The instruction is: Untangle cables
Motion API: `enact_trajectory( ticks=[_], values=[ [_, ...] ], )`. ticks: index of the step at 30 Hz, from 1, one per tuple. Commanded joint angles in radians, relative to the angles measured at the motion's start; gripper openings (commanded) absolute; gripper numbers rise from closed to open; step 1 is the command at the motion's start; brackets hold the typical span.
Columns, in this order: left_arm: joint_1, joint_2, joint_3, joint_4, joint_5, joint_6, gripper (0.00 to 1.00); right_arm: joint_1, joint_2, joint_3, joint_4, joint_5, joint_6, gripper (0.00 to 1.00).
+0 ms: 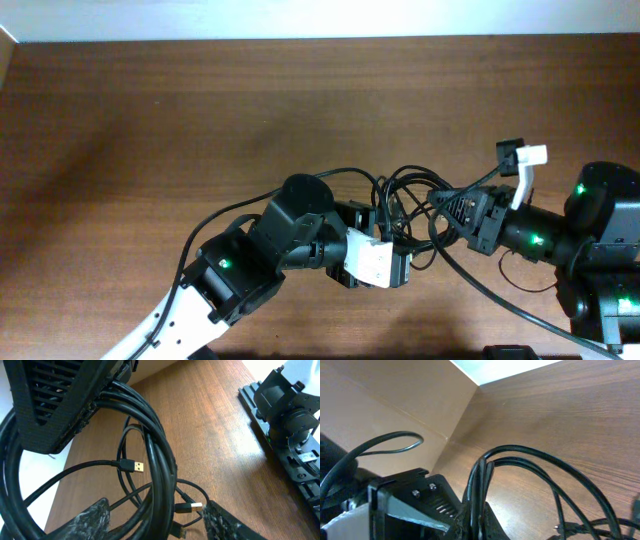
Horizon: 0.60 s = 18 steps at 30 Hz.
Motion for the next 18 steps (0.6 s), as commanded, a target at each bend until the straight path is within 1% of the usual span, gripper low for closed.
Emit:
enact_trajectory(
  ticks=[1, 2, 4, 6, 8, 10, 11, 15, 17, 18],
  values=[
    [-0.004, 0.008, 0.004, -0.002, 0.022, 0.002, 0.49, -0.001, -0.006, 0.012, 0.011, -0.058, 0.008, 0.04],
    [-0.004, 0.008, 0.004, -0.002, 0.023, 0.002, 0.48, -0.001, -0.006, 0.012, 0.011, -0.058, 0.008, 0.04],
    [-0.004, 0.008, 0.004, -0.002, 0.023, 0.002, 0.35, -0.001, -0.006, 0.012, 0.011, -0.062, 0.008, 0.04],
    [-0.004, 0.008, 0.004, -0.001, 0.051, 0.002, 0.2, -0.001, -0.006, 0.012, 0.011, -0.079, 0.008, 0.04],
    [-0.004, 0.008, 0.004, -0.002, 0.073, 0.002, 0.12, -0.001, -0.006, 0.012, 0.011, -0.08, 0.008, 0.04],
    [-0.006, 0.008, 0.004, -0.002, 0.073, 0.002, 0.07, -0.001, -0.006, 0.012, 0.011, -0.08, 0.008, 0.04],
    [-0.006, 0.008, 0.004, -0.002, 0.073, 0.002, 0.0, -0.001, -0.006, 0.012, 0.011, -0.084, 0.008, 0.04],
    [-0.006, 0.008, 0.004, -0.001, 0.071, 0.001, 0.0, -0.001, -0.006, 0.012, 0.011, -0.087, 0.008, 0.04],
    [-0.005, 0.008, 0.004, 0.001, 0.045, -0.01, 0.0, -0.001, -0.006, 0.012, 0.01, -0.087, 0.008, 0.04],
    [-0.005, 0.008, 0.004, 0.021, -0.009, -0.078, 0.0, -0.001, -0.006, 0.012, 0.01, -0.087, 0.008, 0.04]
  ],
)
